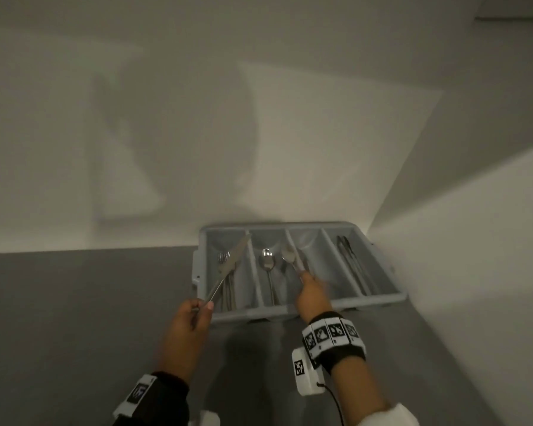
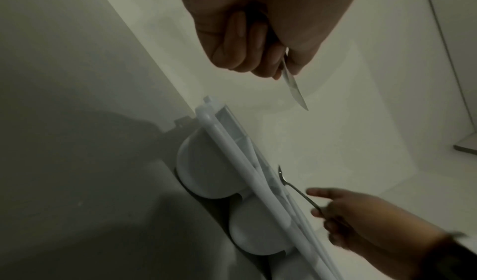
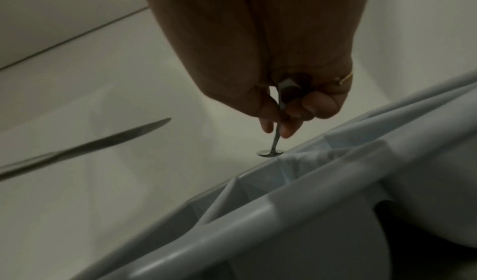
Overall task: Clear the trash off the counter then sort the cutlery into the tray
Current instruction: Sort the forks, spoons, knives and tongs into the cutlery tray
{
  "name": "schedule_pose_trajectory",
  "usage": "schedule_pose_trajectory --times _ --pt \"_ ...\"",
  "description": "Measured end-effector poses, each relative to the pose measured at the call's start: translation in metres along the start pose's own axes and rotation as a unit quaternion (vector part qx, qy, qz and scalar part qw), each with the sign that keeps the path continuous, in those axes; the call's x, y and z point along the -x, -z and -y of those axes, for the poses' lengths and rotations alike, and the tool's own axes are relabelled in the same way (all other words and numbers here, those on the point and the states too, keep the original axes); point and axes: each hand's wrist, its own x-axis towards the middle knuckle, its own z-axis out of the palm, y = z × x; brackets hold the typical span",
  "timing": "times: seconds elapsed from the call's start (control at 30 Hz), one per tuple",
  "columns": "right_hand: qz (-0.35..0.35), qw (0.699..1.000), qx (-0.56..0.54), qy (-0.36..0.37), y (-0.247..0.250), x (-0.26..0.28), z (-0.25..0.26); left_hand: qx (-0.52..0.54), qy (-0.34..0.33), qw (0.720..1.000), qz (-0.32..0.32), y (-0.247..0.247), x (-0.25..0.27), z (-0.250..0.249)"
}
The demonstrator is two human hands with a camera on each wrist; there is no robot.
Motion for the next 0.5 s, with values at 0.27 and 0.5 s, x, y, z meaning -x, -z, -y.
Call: schedule_pose_trajectory --times 0.27,0.5 --pt "0.153 0.971 0.185 0.007 -0.042 -0.071 0.015 -0.030 0.023 0.999 -0.012 -0.038 0.004 0.004" --pt "0.264 0.923 0.272 0.072 -0.089 -0.117 -0.029 -0.042 -0.015 0.999 -0.007 -0.060 -0.004 -0.009"
